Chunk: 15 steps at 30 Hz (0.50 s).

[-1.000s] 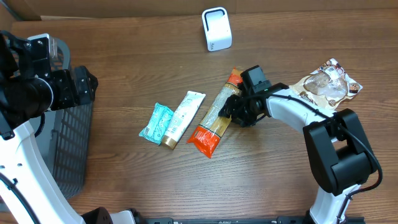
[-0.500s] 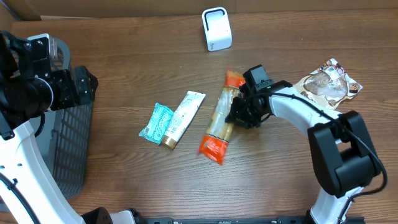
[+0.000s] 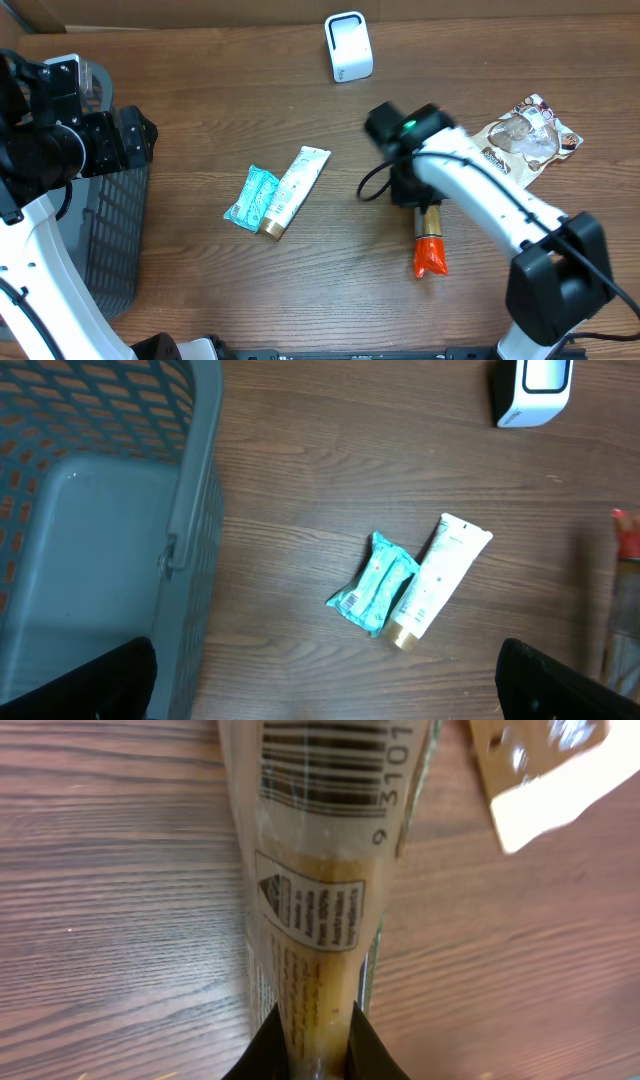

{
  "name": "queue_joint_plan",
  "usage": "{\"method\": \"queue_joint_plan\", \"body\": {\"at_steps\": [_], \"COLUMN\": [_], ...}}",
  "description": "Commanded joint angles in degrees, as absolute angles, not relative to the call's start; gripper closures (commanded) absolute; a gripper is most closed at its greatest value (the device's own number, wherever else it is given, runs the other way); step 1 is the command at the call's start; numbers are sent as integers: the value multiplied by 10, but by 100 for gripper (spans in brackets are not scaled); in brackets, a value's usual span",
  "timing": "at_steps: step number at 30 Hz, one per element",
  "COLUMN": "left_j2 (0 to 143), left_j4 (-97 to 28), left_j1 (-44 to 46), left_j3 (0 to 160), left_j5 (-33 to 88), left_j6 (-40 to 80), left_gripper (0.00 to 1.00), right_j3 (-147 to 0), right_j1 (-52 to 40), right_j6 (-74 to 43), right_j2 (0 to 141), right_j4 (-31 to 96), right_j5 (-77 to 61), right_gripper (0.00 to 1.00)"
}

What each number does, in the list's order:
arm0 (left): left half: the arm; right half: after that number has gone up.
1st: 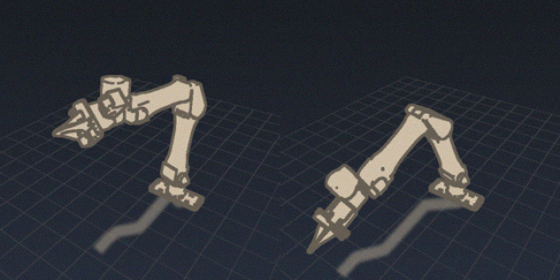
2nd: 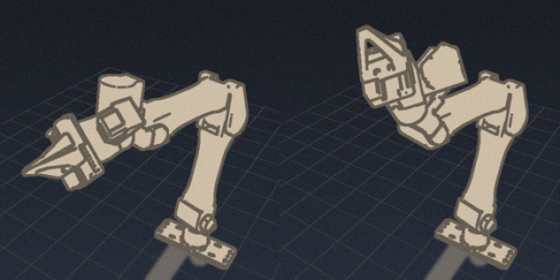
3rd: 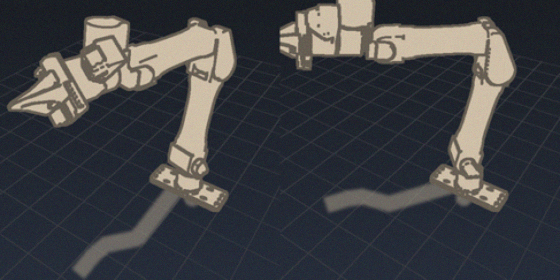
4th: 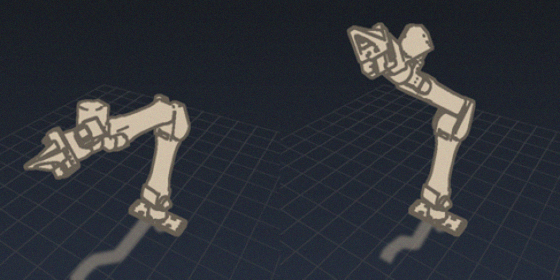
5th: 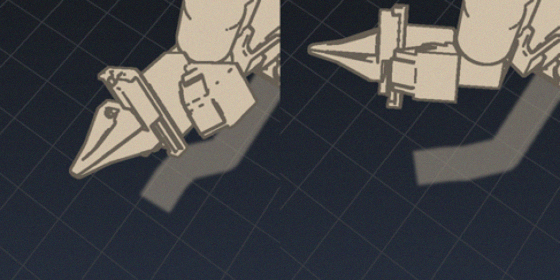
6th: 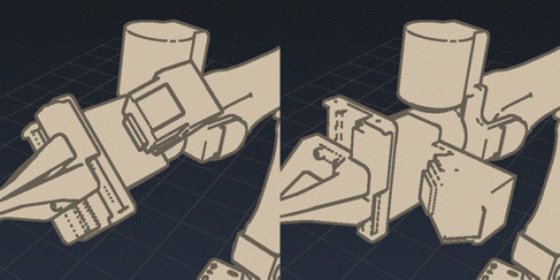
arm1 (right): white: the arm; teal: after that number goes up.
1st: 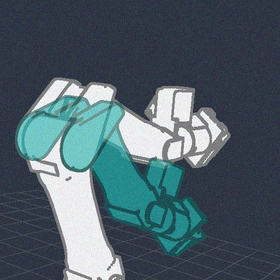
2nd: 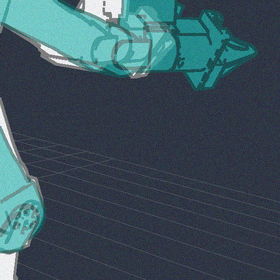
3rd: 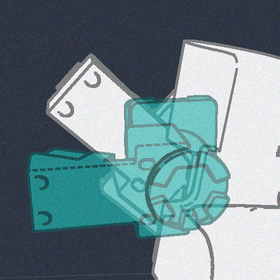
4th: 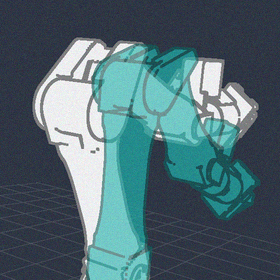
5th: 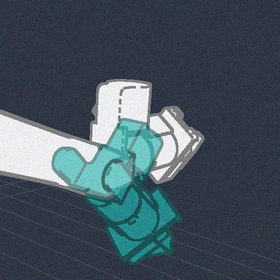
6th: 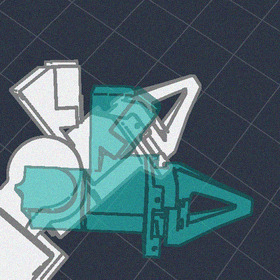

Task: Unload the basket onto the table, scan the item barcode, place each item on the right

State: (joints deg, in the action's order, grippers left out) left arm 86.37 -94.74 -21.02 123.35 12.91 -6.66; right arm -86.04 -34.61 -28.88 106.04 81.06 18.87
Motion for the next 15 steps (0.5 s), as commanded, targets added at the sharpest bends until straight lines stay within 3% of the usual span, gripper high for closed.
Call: {"method": "queue_joint_plan", "body": {"at_steps": [1, 7, 15], "left_j2": [866, 866, 866], "left_j4": [-947, -946, -946], "left_j1": [-210, -210, -210], "left_j3": [1235, 1235, 1235], "left_j5": [136, 136, 135], "left_j6": [-81, -81, -81], "left_gripper": [0, 0, 0], "right_j3": [-881, -881, -882], "right_j1": [-379, -398, -442], "right_j6": [-302, -302, -280], "right_j2": [1073, 1159, 1183], "right_j4": [811, 795, 739], "right_j5": [291, 279, 110], "right_gripper": [96, 96, 45]}}
